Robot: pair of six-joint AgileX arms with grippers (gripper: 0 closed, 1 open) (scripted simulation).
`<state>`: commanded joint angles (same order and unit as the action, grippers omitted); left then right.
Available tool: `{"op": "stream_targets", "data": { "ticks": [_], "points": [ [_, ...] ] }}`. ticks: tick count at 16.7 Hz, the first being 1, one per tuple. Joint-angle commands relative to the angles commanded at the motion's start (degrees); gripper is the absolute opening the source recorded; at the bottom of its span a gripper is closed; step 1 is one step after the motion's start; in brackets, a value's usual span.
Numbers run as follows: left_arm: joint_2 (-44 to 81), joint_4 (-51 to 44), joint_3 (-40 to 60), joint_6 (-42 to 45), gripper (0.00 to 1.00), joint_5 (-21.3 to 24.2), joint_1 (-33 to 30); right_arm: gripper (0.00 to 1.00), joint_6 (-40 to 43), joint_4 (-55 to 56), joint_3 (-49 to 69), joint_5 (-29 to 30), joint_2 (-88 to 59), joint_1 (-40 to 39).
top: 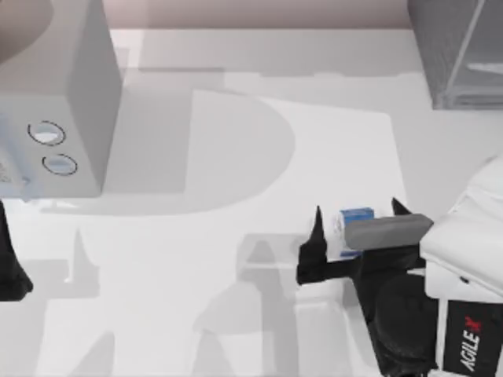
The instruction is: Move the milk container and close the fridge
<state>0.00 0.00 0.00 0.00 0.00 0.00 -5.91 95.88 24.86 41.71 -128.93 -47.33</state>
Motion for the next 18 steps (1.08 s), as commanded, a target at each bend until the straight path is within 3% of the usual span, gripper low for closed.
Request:
{"op": "stream_targets", "data": {
  "ticks": [12, 18],
  "points": [
    [0.0, 0.0, 0.0, 0.0, 1.0, 0.0, 0.0, 0.02, 0.0, 0.0, 0.0, 0.0, 0.0, 0.0],
    [0.0, 0.0, 0.0, 0.0, 1.0, 0.0, 0.0, 0.0, 0.0, 0.0, 0.0, 0.0, 0.0, 0.0]
  ]
}}
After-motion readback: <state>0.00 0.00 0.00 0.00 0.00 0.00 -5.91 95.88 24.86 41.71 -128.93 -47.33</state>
